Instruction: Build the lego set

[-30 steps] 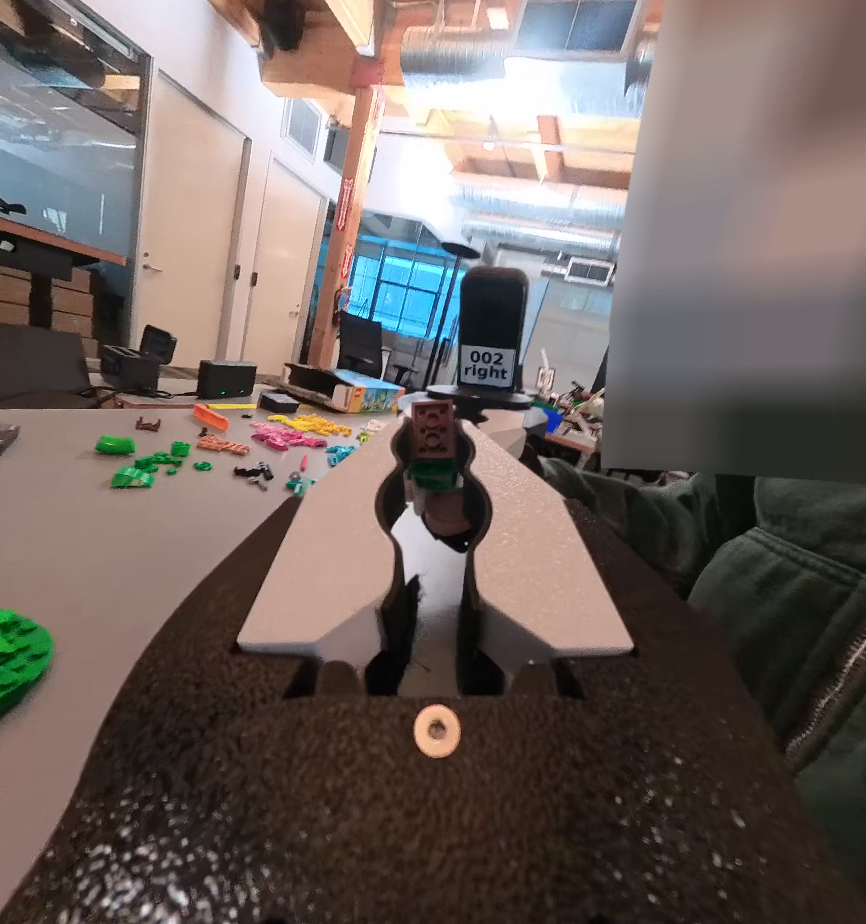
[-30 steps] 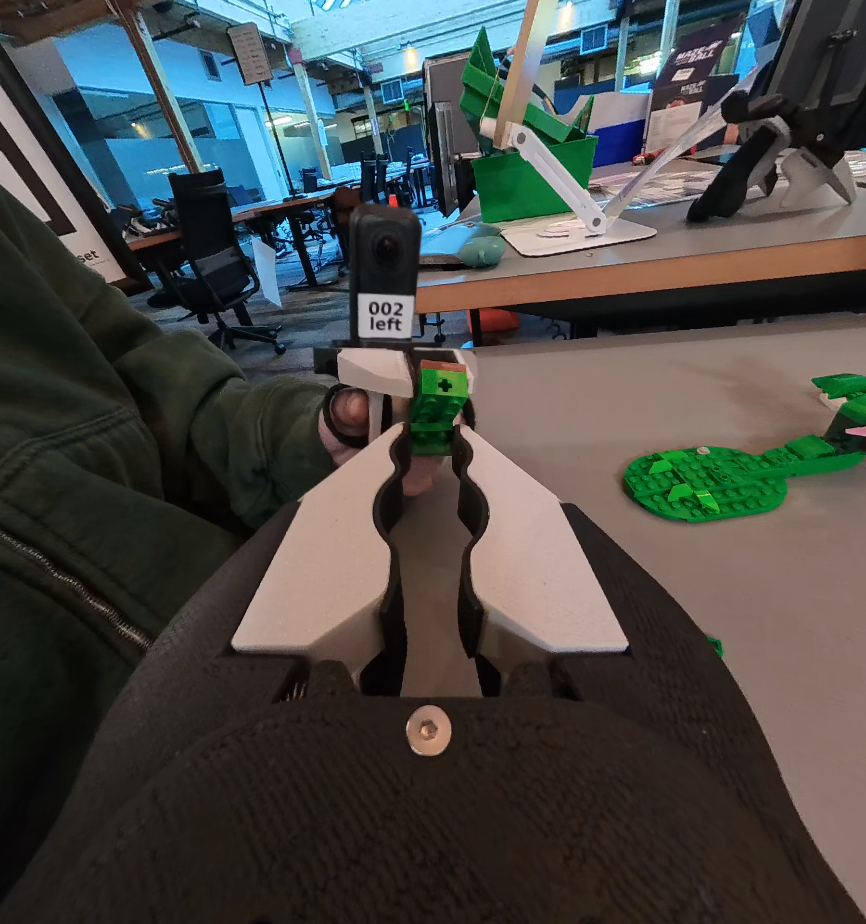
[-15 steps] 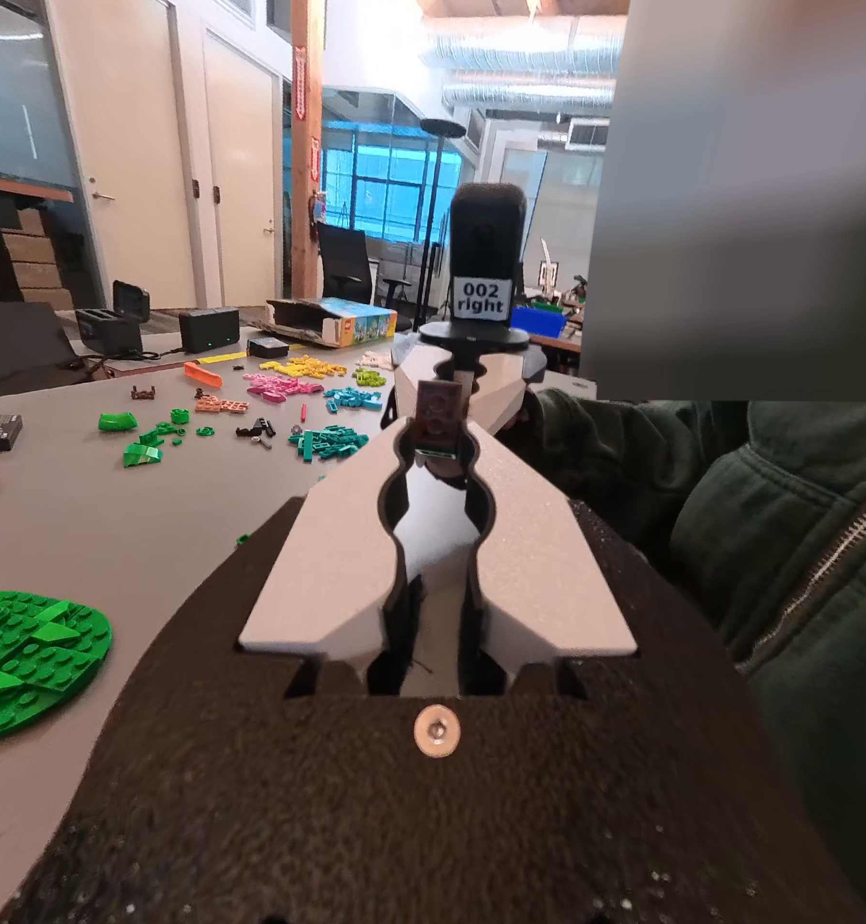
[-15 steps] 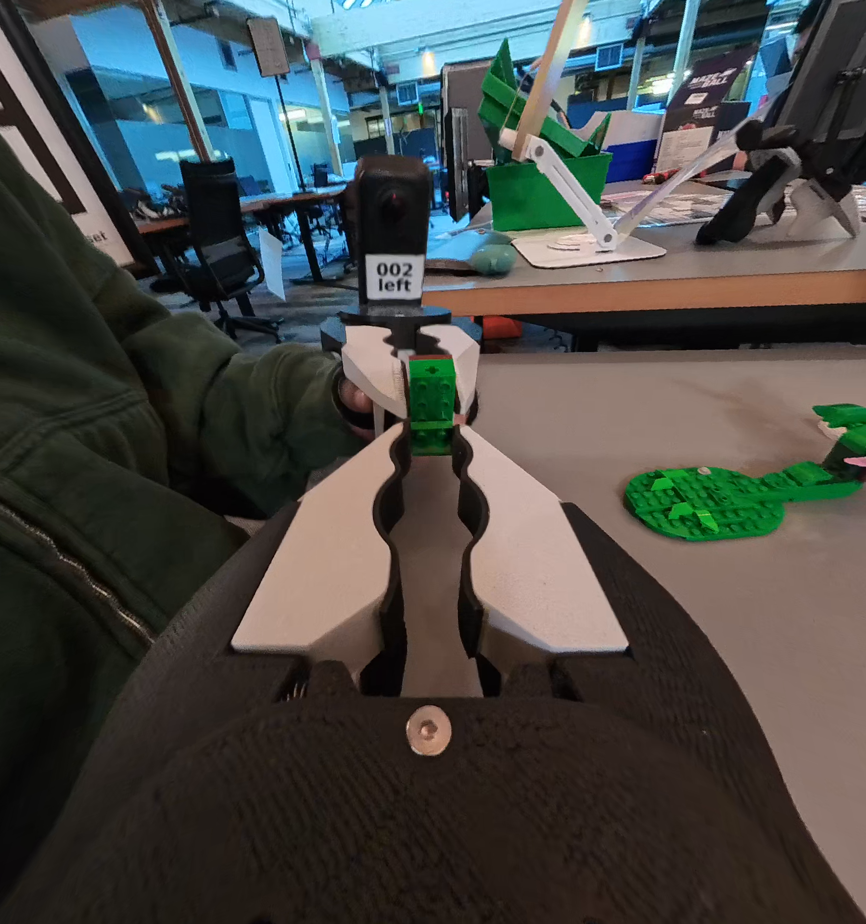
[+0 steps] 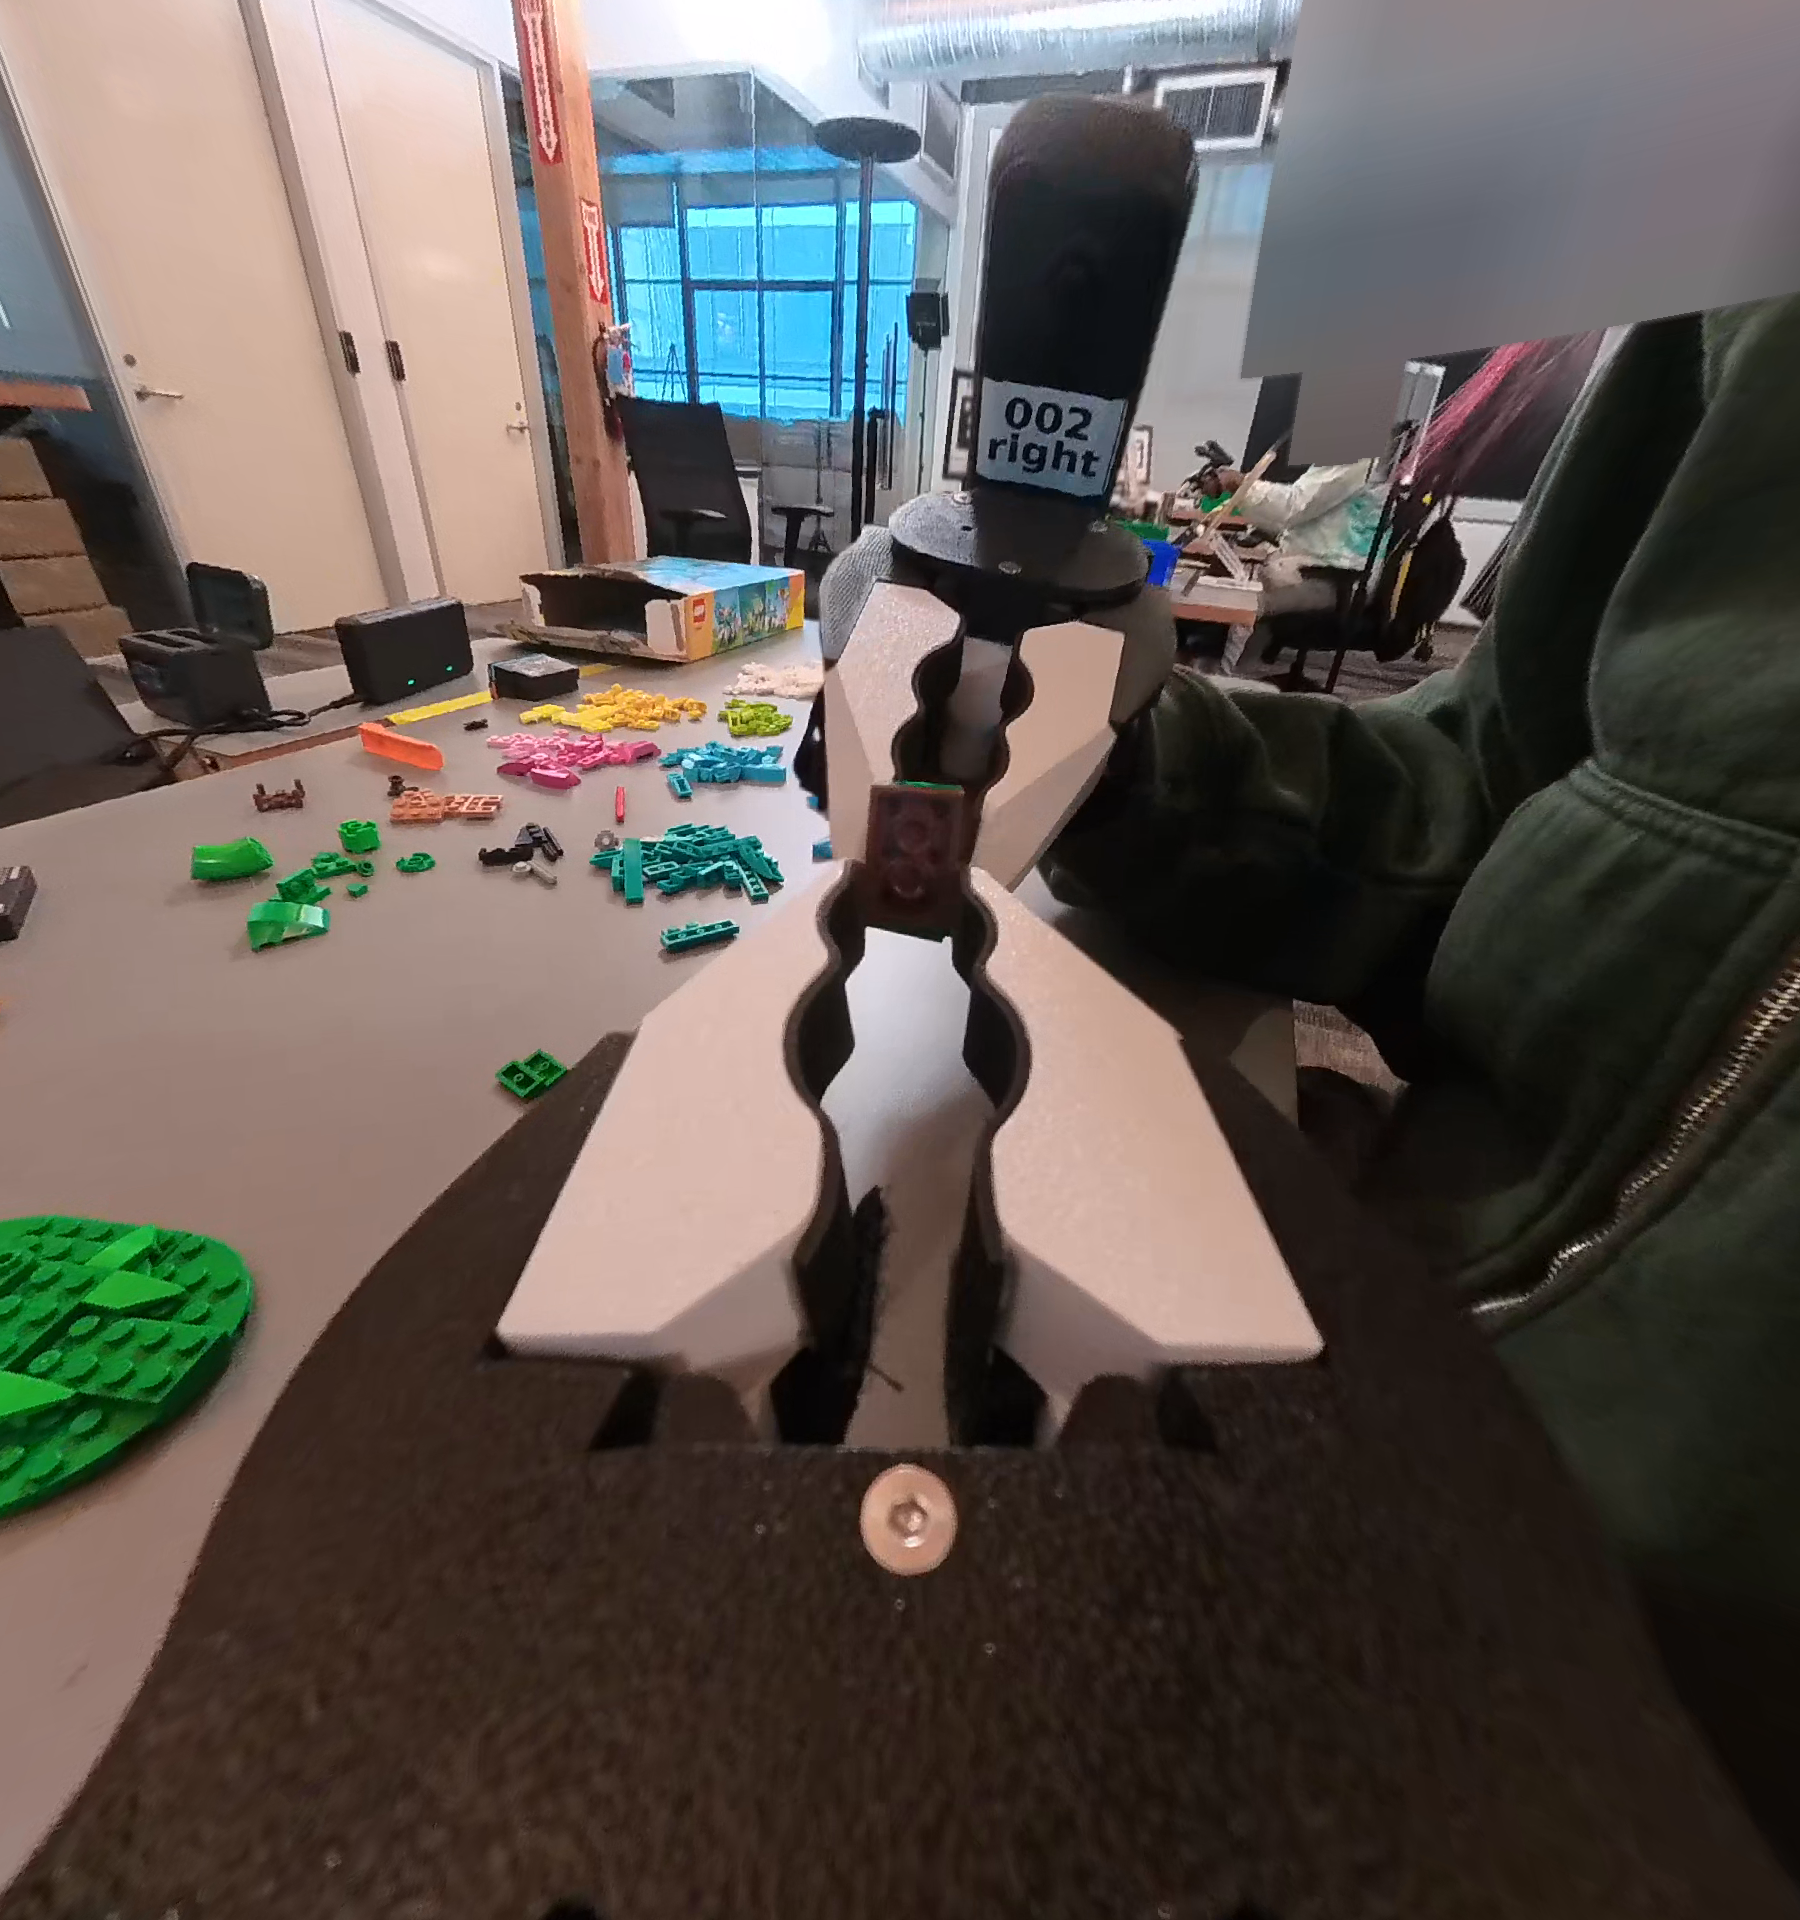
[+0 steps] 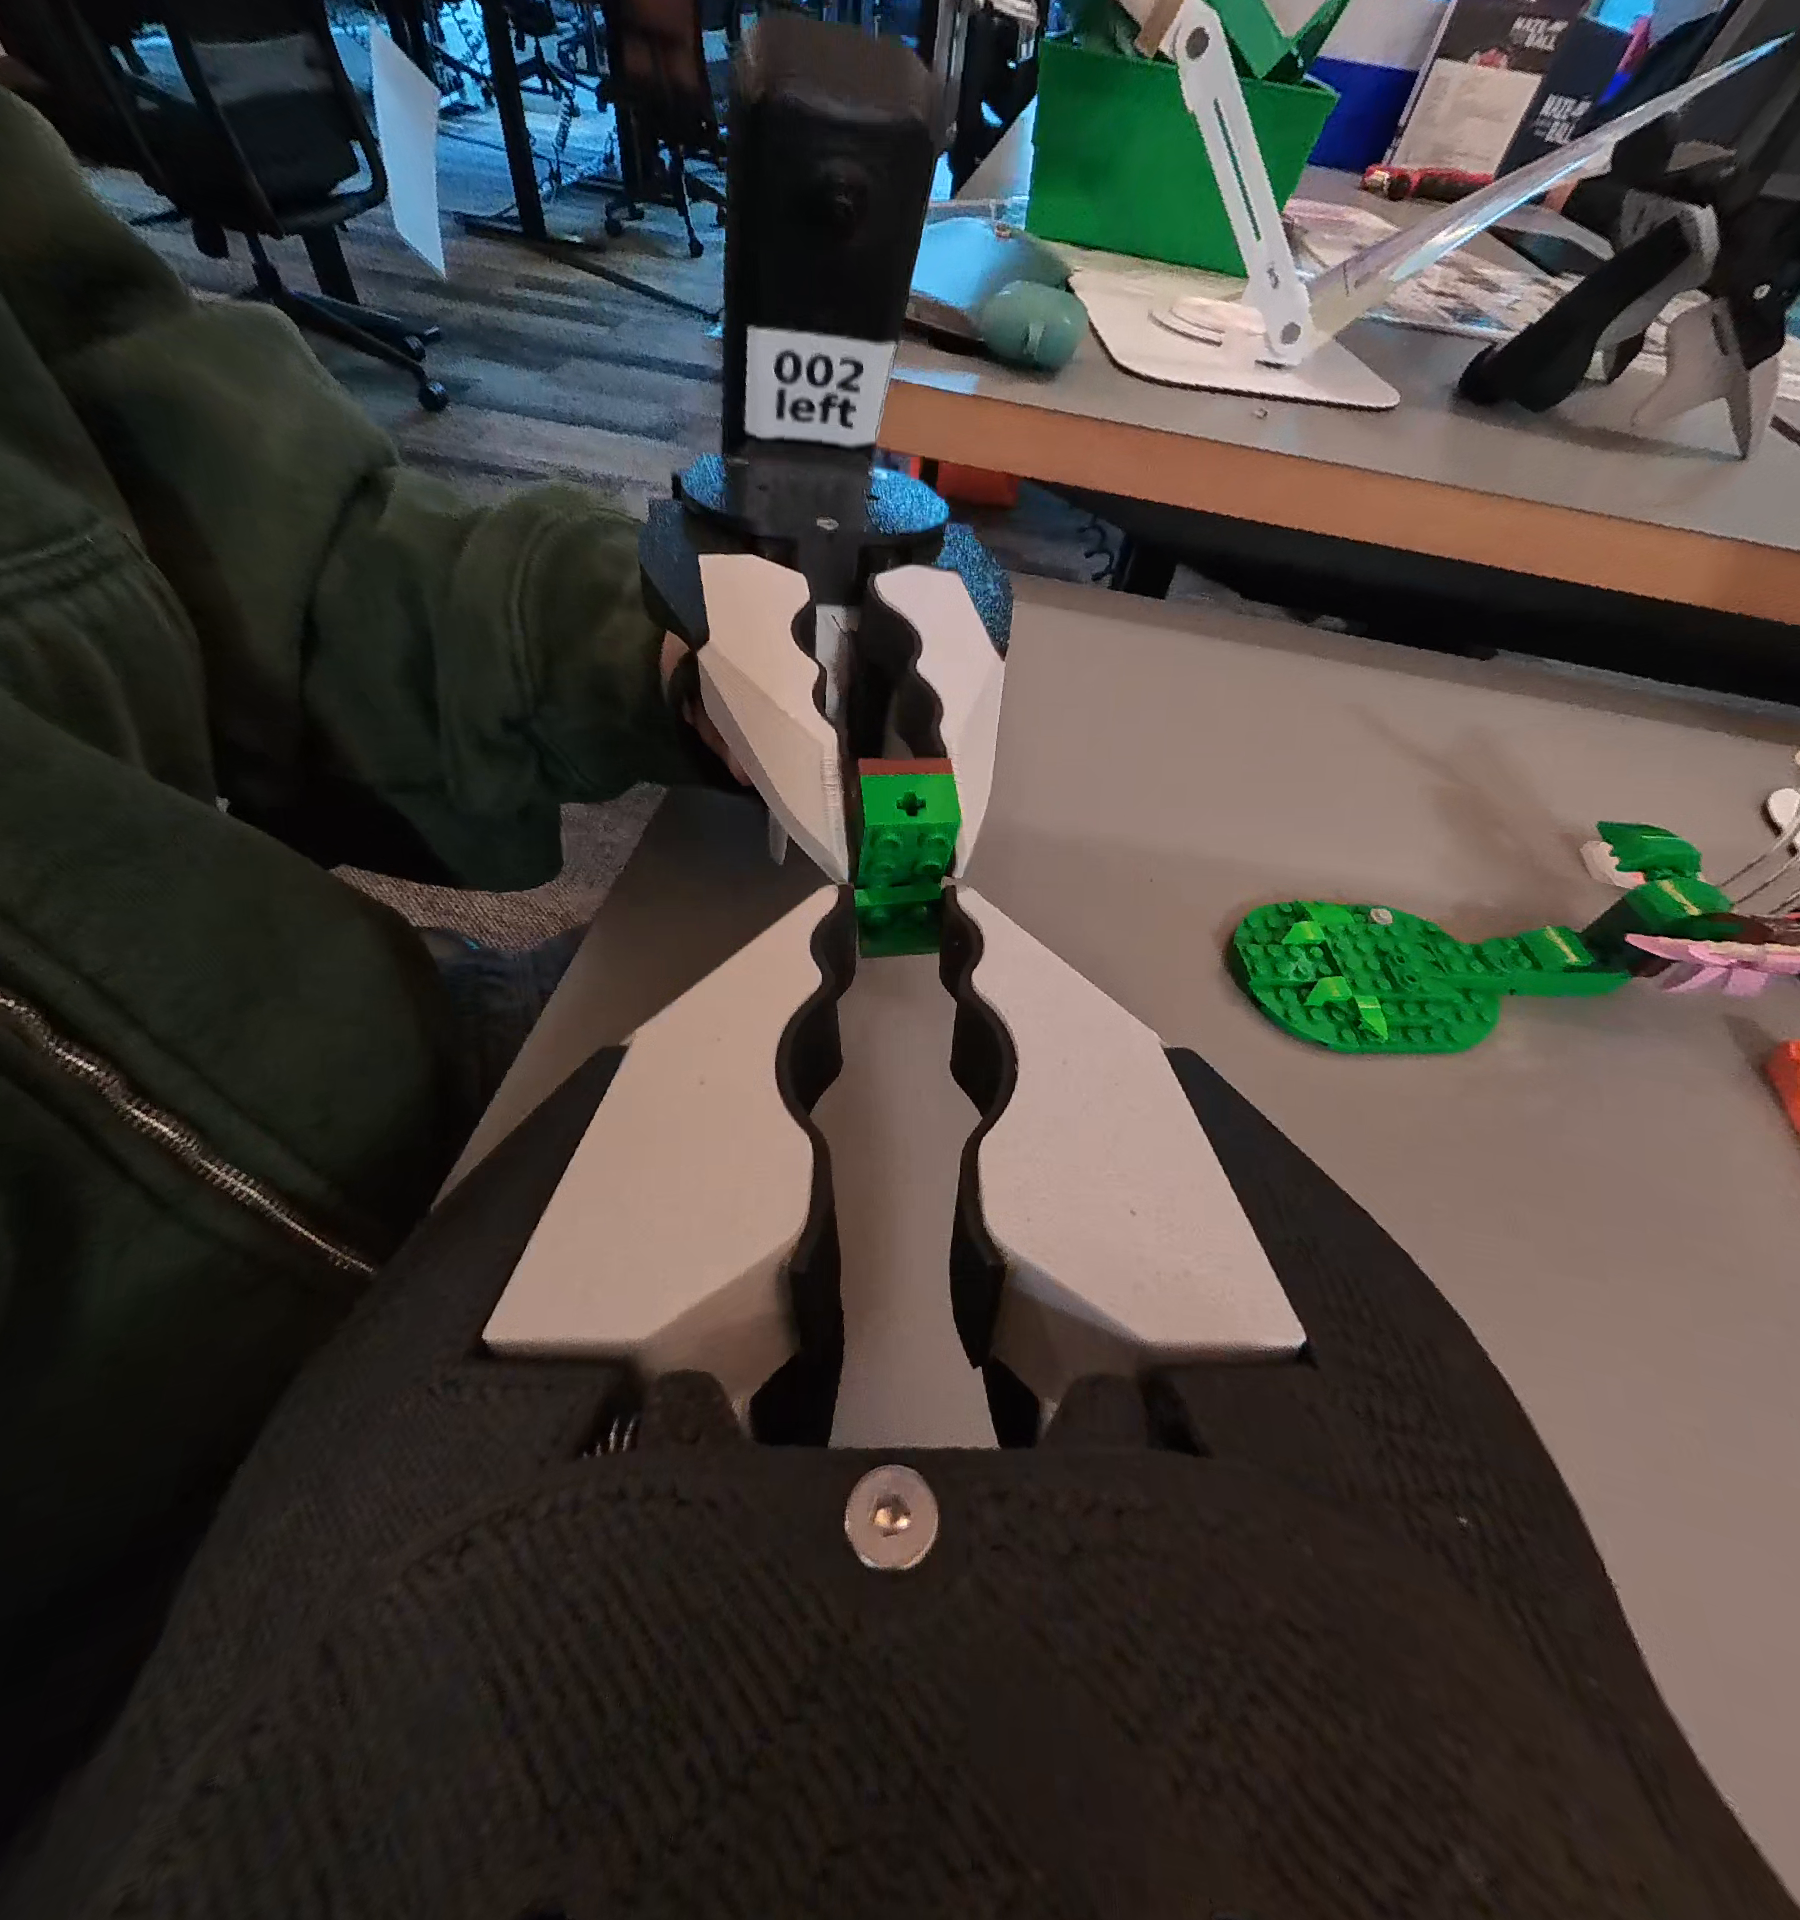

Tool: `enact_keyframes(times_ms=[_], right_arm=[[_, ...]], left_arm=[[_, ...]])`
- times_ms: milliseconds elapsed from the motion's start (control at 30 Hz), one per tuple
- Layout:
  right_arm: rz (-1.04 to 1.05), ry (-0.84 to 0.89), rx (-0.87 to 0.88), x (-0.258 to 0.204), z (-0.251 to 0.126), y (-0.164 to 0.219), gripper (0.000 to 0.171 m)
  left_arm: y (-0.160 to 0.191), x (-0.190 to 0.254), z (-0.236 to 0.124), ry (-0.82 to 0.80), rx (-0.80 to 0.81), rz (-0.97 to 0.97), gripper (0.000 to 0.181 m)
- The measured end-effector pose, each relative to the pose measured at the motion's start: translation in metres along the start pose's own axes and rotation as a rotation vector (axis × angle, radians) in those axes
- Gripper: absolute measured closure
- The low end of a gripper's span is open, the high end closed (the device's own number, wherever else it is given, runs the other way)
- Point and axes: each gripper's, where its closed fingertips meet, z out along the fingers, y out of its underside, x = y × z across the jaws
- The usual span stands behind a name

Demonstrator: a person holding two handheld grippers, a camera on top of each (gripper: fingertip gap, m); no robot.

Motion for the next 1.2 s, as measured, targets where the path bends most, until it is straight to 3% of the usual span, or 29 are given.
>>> enact_keyframes(times_ms=[1200], right_arm=[[0.160,-0.124,0.065,-0.012,0.001,-0.007,0.158]], left_arm=[[-0.006,0.011,-0.004,0.117,0.098,-0.100,0.168]])
